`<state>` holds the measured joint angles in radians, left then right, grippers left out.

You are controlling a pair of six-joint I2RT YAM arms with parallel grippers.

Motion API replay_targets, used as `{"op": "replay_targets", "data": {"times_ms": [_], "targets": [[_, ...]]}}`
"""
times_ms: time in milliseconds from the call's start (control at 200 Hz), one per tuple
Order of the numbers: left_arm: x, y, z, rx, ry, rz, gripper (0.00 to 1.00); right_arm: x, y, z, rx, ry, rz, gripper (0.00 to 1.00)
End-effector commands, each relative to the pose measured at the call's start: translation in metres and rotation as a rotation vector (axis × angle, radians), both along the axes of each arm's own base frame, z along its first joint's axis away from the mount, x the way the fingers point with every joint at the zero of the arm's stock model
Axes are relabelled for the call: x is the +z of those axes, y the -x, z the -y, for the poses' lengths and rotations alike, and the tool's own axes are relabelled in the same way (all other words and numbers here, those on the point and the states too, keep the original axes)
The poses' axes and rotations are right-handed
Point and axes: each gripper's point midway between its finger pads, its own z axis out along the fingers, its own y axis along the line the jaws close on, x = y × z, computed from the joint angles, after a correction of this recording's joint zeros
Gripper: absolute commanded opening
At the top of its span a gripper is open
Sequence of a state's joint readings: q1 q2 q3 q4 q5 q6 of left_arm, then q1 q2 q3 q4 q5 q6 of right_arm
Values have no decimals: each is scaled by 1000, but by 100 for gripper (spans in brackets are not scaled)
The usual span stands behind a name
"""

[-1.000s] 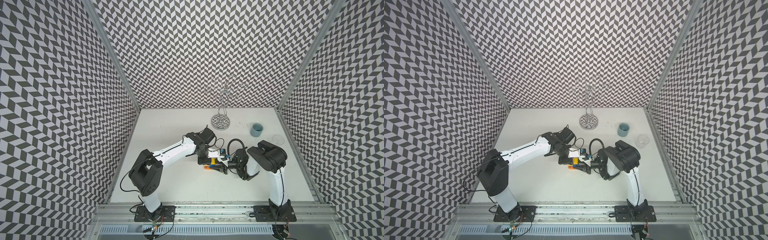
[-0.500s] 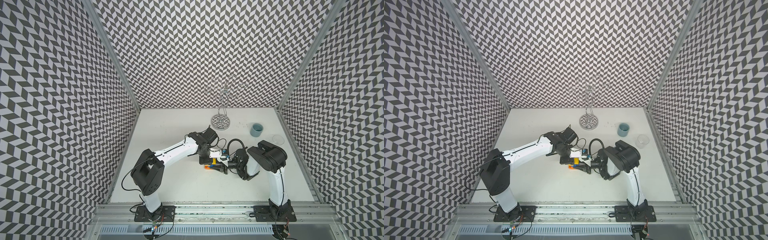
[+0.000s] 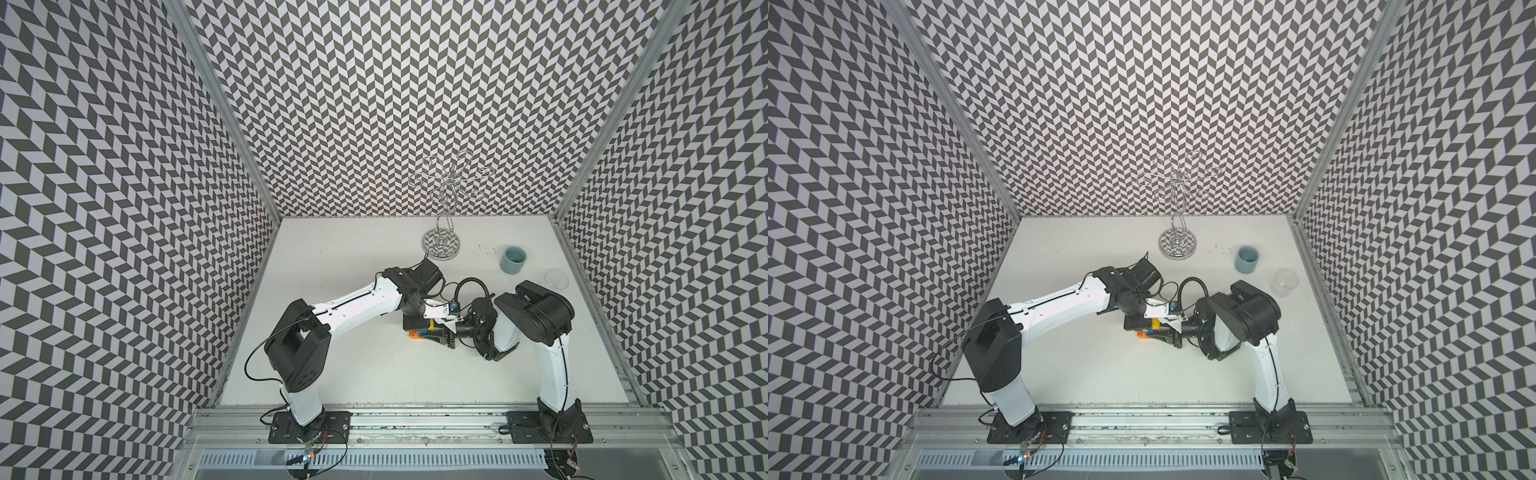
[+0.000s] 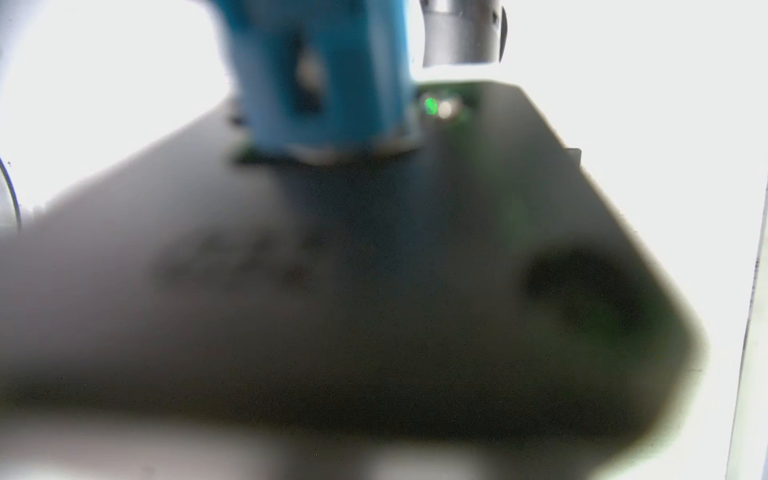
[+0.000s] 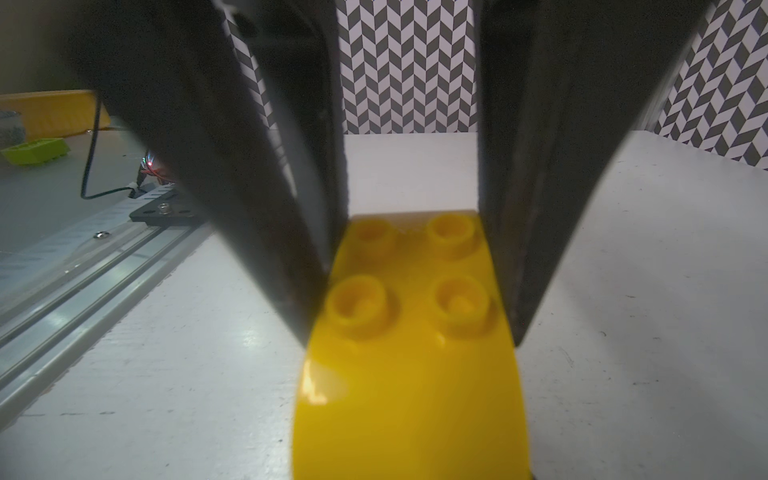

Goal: Assemble the letter s with lego
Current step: Assemble the lego brick with the lego brick.

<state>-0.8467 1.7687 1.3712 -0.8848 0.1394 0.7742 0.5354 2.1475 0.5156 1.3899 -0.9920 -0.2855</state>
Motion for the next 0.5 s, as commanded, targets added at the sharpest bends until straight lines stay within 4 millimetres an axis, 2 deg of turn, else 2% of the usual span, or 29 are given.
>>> {"op": "replay_targets", "data": {"times_ms": [0,150,250,461,471,496], "targets": [[-51,25,-3,-50,-88,-101,4,-7,6,-10,15,16,16,28],[-50,23,-2,-40,-80,-97,6,-7,6,-10,16,17,15,28],[-47,20,-4,-31,-72,-86,10,-7,5,-10,15,17,15,28],[-40,16,-5,-13,-45,-63,27,-7,5,-10,13,19,16,28],[-40,16,-5,-11,-44,-62,31,-7,5,-10,13,19,17,28],[-39,15,-6,-10,-41,-60,34,-7,5,-10,12,20,15,28]]}}
